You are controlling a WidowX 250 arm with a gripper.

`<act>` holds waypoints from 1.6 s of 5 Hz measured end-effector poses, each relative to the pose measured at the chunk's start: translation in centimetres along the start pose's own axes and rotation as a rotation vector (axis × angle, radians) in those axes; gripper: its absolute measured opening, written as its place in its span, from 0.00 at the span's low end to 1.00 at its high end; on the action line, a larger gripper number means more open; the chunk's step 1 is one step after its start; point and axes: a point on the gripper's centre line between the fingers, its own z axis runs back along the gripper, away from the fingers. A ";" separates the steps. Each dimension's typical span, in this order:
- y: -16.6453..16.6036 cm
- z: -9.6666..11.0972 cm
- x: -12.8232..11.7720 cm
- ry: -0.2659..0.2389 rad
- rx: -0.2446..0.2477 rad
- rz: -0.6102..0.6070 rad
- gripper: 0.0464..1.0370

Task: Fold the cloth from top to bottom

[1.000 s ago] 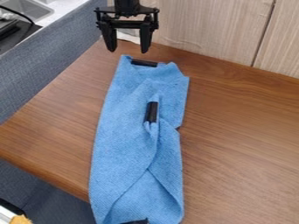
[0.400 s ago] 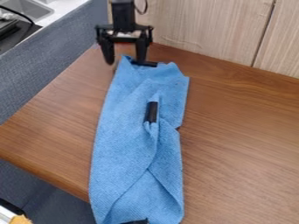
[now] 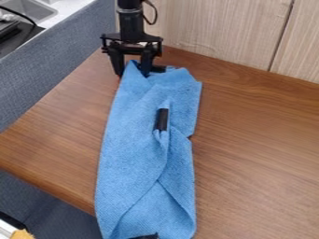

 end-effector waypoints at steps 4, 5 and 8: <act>-0.7 4.6 -1.8 -0.120 0.013 -0.078 0.01; -2.2 6.0 -3.8 -0.164 0.006 -0.158 0.01; -5.2 5.2 -13.0 -0.184 0.033 -0.480 0.01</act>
